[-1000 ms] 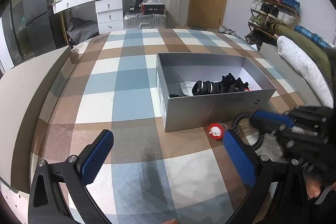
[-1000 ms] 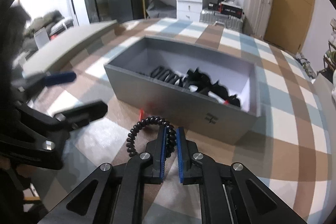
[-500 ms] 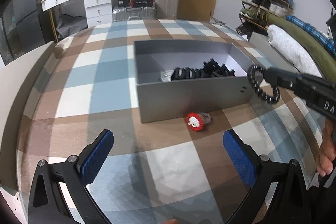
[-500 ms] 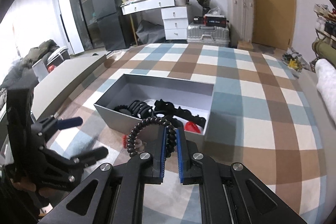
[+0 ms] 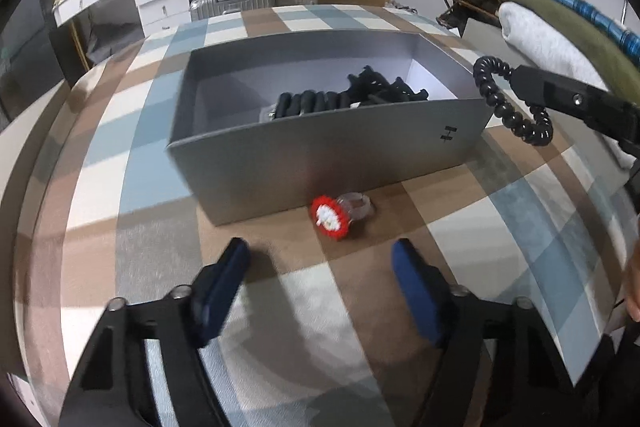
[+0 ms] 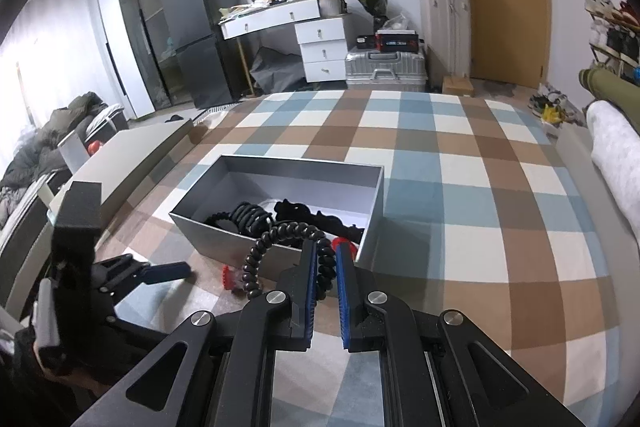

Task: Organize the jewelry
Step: 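Grasp the red ring with the left gripper while the right gripper holds the hair tie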

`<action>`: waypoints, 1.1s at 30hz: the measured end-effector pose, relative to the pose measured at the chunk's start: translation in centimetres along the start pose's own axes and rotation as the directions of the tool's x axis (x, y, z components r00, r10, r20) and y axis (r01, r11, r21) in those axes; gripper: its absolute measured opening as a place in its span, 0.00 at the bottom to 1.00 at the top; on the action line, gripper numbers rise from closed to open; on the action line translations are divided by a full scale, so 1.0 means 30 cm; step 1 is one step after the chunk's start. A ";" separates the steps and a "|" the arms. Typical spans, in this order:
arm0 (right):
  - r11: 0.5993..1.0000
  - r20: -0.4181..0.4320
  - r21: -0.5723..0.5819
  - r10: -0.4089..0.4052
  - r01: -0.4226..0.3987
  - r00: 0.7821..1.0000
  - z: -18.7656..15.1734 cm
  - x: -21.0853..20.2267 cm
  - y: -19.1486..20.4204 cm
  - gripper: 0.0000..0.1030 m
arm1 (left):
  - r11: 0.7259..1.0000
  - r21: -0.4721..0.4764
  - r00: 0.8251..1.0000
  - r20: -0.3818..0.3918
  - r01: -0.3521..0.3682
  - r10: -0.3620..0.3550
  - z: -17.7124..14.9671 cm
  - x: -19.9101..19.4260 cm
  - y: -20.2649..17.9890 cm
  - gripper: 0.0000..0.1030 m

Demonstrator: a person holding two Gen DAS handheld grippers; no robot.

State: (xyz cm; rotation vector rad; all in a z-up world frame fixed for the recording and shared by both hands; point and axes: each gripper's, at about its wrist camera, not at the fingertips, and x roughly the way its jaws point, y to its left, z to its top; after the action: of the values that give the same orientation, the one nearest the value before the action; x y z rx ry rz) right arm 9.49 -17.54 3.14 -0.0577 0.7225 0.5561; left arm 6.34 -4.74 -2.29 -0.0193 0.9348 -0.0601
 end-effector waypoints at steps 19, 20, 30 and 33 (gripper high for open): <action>1.000 0.023 0.011 0.007 -0.008 1.000 0.013 -0.038 -0.013 0.09 | 0.995 0.089 0.999 0.003 -0.035 0.035 0.018 0.008 -0.062 0.23; 1.000 0.021 0.009 0.007 -0.007 1.000 0.013 -0.036 -0.011 0.09 | 0.996 0.088 0.999 0.006 -0.033 0.032 0.013 0.004 -0.059 0.23; 1.000 0.007 -0.007 -0.005 0.006 1.000 0.002 -0.006 0.004 0.08 | 0.998 0.065 0.994 0.105 0.004 -0.011 -0.009 -0.080 -0.022 0.23; 1.000 -0.001 -0.007 -0.006 0.006 1.000 -0.005 0.009 0.004 0.08 | 0.998 0.069 0.992 0.123 -0.004 -0.005 -0.002 -0.097 -0.015 0.23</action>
State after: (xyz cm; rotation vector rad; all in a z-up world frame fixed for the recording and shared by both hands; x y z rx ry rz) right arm 9.50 -17.35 2.89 -0.0667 0.7212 0.5524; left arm 4.56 -5.00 0.03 0.0406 0.8089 -0.0910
